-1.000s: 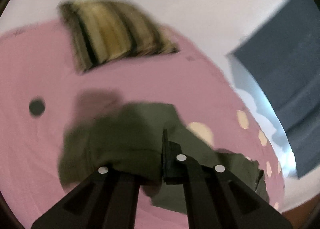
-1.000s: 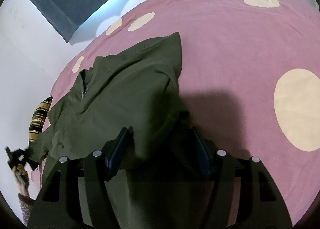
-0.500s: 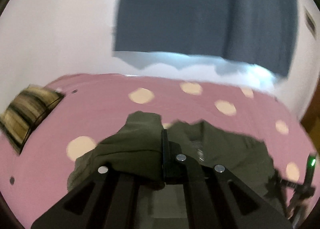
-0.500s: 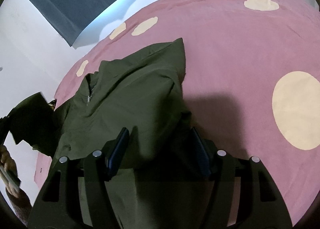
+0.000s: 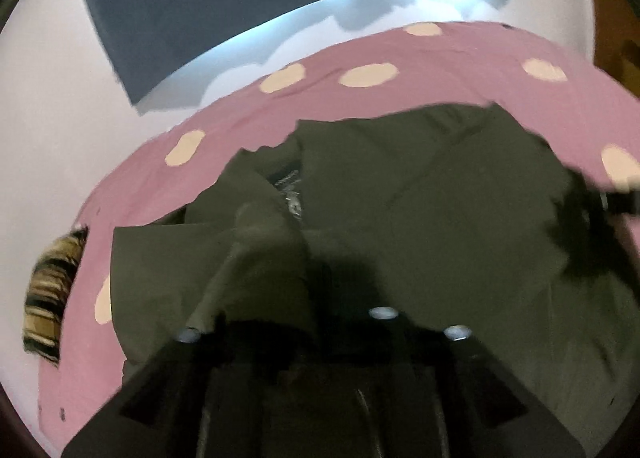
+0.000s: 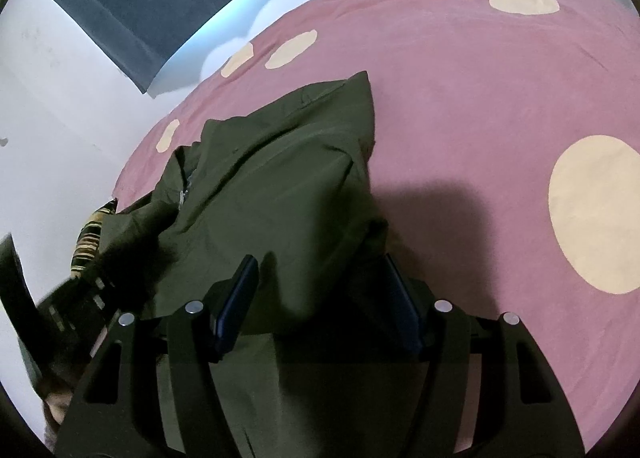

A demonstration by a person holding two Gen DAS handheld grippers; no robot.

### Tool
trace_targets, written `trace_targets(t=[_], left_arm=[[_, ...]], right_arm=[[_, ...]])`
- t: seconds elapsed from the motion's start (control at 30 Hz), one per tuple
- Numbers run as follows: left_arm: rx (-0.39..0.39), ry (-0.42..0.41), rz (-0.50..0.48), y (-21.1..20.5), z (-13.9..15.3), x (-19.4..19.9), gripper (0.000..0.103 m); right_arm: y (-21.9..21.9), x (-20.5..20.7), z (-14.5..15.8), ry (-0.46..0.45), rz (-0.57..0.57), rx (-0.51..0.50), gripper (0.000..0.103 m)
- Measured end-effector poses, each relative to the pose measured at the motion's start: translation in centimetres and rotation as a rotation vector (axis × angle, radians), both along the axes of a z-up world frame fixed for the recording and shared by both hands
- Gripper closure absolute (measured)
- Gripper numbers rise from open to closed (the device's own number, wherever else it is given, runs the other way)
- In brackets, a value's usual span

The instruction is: Fold small clothes

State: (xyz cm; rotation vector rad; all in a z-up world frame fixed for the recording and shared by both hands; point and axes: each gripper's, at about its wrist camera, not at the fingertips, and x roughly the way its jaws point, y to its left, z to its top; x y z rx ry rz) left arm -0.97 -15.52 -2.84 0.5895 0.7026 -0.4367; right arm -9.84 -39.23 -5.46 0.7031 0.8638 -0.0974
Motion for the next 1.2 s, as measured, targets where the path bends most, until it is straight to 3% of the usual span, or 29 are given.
trace_targets(t=[0.03, 0.07, 0.27, 0.47, 0.63, 0.83, 0.93, 1.0, 1.07, 1.13, 1.2], left_arm=[[0.012, -0.015, -0.008, 0.1, -0.4, -0.7, 0.058], [0.018, -0.025, -0.021, 0.1, -0.7, -1.4, 0.055], [0.027, -0.013, -0.079, 1.6, -1.3, -4.7, 0.048], [-0.08, 0.081, -0.1, 6.4, -0.7, -7.2, 0.047], [-0.195, 0.098, 0.041, 13.5, 0.4, -5.6, 0.047], [-0.225, 0.056, 0.24, 19.9, 0.3, -1.8, 0.047], [-0.244, 0.078, 0.29, 21.7, -0.5, -0.3, 0.047], [-0.25, 0.082, 0.301, 22.1, -0.8, 0.4, 0.047], [-0.245, 0.087, 0.317, 22.4, -1.1, 0.9, 0.047], [-0.256, 0.097, 0.333, 22.9, -1.3, 1.3, 0.047], [-0.268, 0.113, 0.35, 23.1, -1.4, 1.5, 0.047]], right_arm=[[0.0, 0.0, 0.0, 0.0, 0.0, 0.0, 0.04], [0.1, 0.0, 0.0, 0.001, -0.001, -0.001, 0.04], [0.5, -0.1, 0.4, -0.001, 0.002, -0.012, 0.04], [3.1, 0.0, 2.9, -0.027, 0.044, -0.071, 0.039], [7.8, 1.3, 6.4, -0.065, 0.125, -0.188, 0.034], [10.9, 2.6, 9.4, -0.046, 0.111, -0.458, 0.033], [9.2, 1.7, 9.0, 0.063, 0.034, -0.626, 0.032], [8.0, 0.5, 8.9, 0.077, -0.01, -0.611, 0.032], [8.2, -0.4, 9.7, 0.018, 0.001, -0.527, 0.032], [10.4, -0.3, 10.6, -0.049, 0.073, -0.478, 0.032], [14.4, 1.1, 11.1, -0.105, 0.229, -0.427, 0.032]])
